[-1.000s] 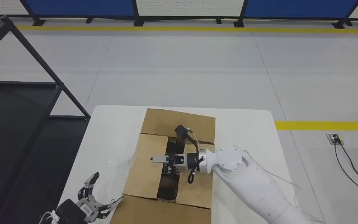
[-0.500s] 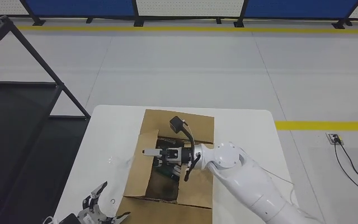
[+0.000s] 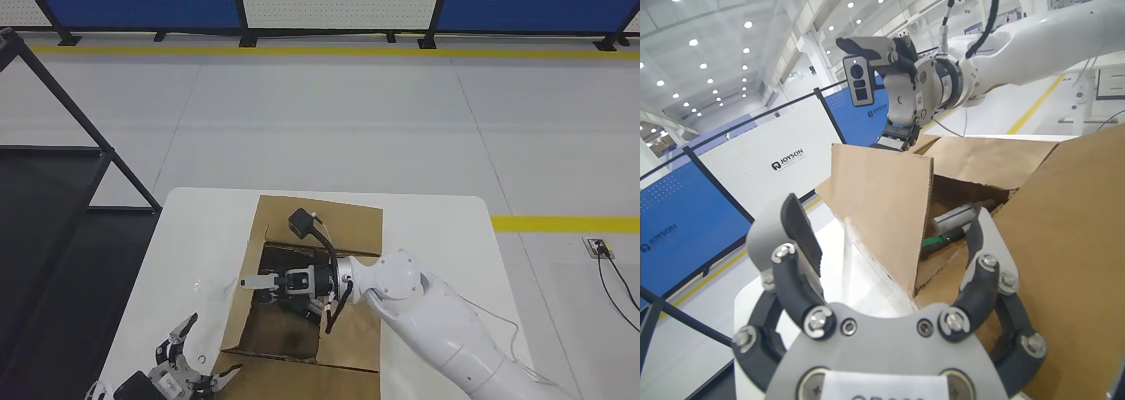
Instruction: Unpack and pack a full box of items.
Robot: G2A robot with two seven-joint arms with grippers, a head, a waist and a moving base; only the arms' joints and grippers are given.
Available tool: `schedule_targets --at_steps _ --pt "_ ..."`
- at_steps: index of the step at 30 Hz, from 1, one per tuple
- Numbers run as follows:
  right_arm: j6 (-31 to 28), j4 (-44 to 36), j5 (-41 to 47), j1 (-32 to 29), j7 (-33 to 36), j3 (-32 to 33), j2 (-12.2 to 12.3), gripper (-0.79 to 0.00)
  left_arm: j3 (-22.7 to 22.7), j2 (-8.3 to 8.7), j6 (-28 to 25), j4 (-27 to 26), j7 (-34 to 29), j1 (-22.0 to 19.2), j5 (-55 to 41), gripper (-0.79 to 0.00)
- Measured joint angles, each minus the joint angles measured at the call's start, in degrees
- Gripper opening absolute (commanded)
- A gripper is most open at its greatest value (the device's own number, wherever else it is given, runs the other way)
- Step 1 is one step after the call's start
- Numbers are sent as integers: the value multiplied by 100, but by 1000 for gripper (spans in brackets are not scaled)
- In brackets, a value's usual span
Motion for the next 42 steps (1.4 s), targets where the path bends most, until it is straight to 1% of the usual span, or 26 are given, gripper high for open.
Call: schedule_targets --at_steps 6,15,17,20,22,30,37,40,42 --pt "-252 72 94 12 414 50 -31 0 186 -32 219 33 -331 -162 -296 0" --pt "-457 137 338 -46 1066 306 5 0 172 -56 412 33 -525 -187 -696 0" --pt "-468 131 439 -65 1274 368 21 0 166 -58 411 43 -572 -211 -772 0" --pt "-488 109 471 -99 1444 427 34 0 190 -50 251 43 -568 -252 -773 0" --pt "-481 75 441 -122 1434 422 26 0 202 -40 172 33 -492 -262 -665 0" --pt "-417 34 437 -72 1253 297 -77 0 220 -40 256 47 -435 -254 -635 0" --pt "-456 96 350 10 1069 223 -165 0 216 -26 212 34 -292 -210 -503 0" --pt "-538 129 217 31 884 336 -158 0 189 -25 247 68 -280 -203 -547 0" --pt "-537 140 89 10 799 522 -104 0 173 -24 253 80 -285 -202 -567 0"
